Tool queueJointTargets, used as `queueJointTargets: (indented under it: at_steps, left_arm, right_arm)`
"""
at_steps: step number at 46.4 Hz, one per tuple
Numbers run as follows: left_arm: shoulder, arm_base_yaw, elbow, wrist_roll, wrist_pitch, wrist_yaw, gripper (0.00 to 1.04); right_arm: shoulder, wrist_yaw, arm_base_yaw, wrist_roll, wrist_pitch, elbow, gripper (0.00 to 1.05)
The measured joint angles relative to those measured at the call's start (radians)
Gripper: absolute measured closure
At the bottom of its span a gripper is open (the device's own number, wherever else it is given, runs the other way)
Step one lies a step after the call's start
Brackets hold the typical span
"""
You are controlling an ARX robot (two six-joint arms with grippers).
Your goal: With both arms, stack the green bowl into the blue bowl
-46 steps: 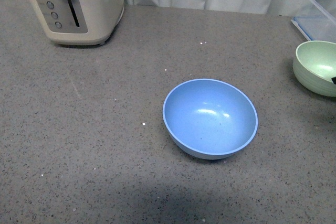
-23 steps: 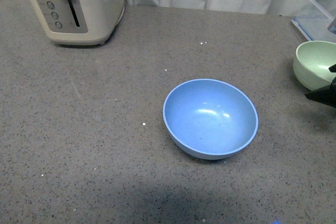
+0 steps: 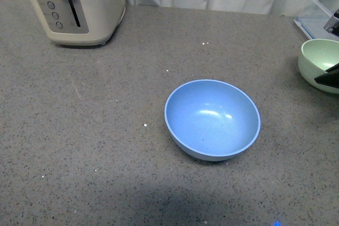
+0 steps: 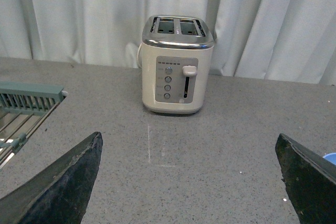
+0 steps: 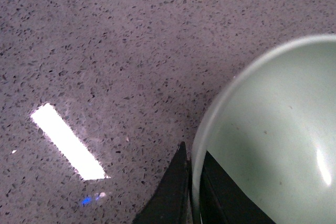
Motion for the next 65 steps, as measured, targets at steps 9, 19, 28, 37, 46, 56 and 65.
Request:
queueJointTargets:
  at_steps: [9,19,28,37,46,56,65]
  left_arm:
    - [0.000,0.000,0.000,0.000,0.000,0.000,0.06]
    - [0.000,0.000,0.000,0.000,0.000,0.000,0.06]
    - [0.000,0.000,0.000,0.000,0.000,0.000,0.06]
    - [0.000,0.000,0.000,0.000,0.000,0.000,0.06]
    - [0.000,0.000,0.000,0.000,0.000,0.000,0.06]
    - [0.000,0.000,0.000,0.000,0.000,0.000,0.06]
    - [0.000,0.000,0.000,0.000,0.000,0.000,0.06]
  right_arm:
    - [-0.030,-0.010,0.023,-0.021,-0.030,0.039,1.03]
    - [-0.210,-0.097,0.159,-0.032,-0.150,0.084,1.03]
    - [-0.322,-0.142,0.343,-0.043,-0.215,0.053,1.03]
    - [-0.406,-0.163,0.463,-0.057,-0.298,-0.034,1.03]
    - [-0.433,-0.167,0.510,-0.092,-0.370,-0.107,1.03]
    - [-0.417,-0.160,0.534,-0.099,-0.363,-0.139,1.03]
    - [-0.375,-0.142,0.535,-0.099,-0.344,-0.150,1.03]
